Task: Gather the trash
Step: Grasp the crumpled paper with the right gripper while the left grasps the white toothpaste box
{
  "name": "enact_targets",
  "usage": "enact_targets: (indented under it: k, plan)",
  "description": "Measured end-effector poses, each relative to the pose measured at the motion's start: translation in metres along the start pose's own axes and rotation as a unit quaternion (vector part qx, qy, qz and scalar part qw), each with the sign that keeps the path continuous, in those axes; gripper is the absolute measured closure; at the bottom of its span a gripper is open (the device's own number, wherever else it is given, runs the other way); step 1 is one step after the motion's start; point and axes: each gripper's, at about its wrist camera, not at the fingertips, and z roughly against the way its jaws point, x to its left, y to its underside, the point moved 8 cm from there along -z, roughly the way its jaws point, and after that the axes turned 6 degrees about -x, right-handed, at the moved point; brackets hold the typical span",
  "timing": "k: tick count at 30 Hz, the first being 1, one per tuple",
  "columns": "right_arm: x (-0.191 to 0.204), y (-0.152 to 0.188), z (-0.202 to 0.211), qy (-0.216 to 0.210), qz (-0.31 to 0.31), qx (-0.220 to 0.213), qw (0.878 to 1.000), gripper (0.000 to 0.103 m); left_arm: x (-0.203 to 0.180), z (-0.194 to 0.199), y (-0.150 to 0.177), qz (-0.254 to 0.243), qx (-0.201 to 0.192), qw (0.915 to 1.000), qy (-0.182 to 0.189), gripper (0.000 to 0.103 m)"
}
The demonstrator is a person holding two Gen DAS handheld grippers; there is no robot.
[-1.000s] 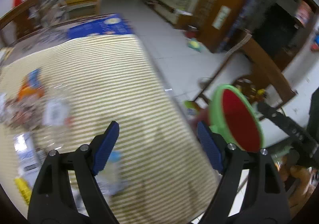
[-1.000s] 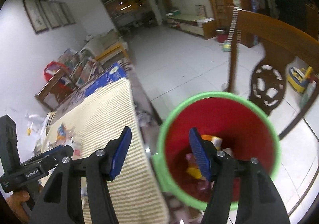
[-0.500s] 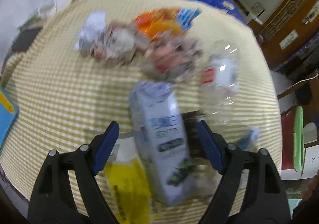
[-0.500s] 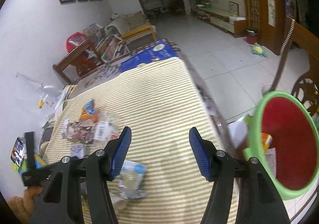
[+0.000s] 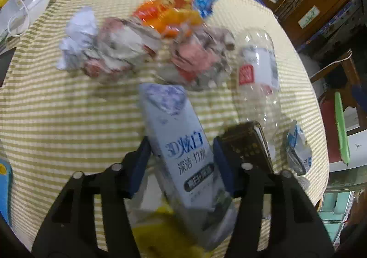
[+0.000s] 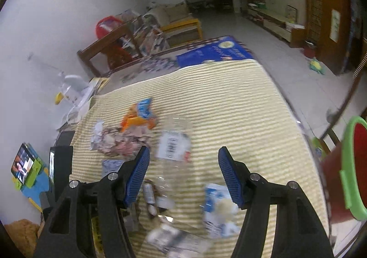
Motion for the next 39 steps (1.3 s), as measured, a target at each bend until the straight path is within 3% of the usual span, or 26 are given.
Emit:
enact_targets:
  k: [5,8,13,17,19,22,25,28,29,34,36,39]
  plan:
    - [0.050,-0.008,-0.039,-0.030,0.064,0.028,0.997,0.042,0.027,0.020,-0.017,0.006,-0.024,0.9997,0.008,0.055]
    - [0.077,-0.005,-0.072,-0.044,0.107,0.062,0.991,0.035,0.038,0.025,-0.017,0.015,-0.027,0.9994,0.013,0.055]
    - [0.101,0.010,-0.129,-0.045,0.169,0.126,0.976,0.026,0.060,0.025,-0.006,0.045,-0.020,0.9985,0.025,0.046]
    - [0.103,0.022,-0.163,-0.031,0.203,0.168,0.964,0.022,0.070,0.026,0.001,0.081,-0.020,0.9962,0.027,0.028]
    - [0.105,0.028,-0.172,-0.041,0.203,0.182,0.961,0.021,0.071,0.028,0.006,0.088,-0.017,0.9956,0.027,0.028]
    - [0.108,0.036,-0.179,-0.053,0.207,0.197,0.957,0.023,0.071,0.027,0.016,0.093,-0.011,0.9951,0.030,0.028]
    - [0.110,0.043,-0.180,-0.073,0.195,0.211,0.955,0.041,0.068,0.025,0.019,0.093,-0.005,0.9953,0.026,0.028]
    - [0.109,0.036,-0.171,-0.083,0.177,0.198,0.960,0.054,0.062,0.020,0.023,0.086,0.005,0.9961,0.019,0.029]
    - [0.108,0.031,-0.166,-0.085,0.168,0.189,0.964,0.057,0.060,0.019,0.025,0.083,0.006,0.9963,0.018,0.034]
    - [0.096,0.004,-0.128,-0.083,0.128,0.128,0.980,0.058,0.051,0.024,0.023,0.078,-0.005,0.9968,0.017,0.048]
    - [0.091,-0.004,-0.110,-0.081,0.116,0.106,0.984,0.058,0.050,0.032,0.019,0.079,-0.018,0.9965,0.020,0.061]
    - [0.076,-0.013,-0.079,-0.071,0.088,0.063,0.992,0.058,0.046,0.042,0.013,0.067,-0.034,0.9969,0.023,0.065]
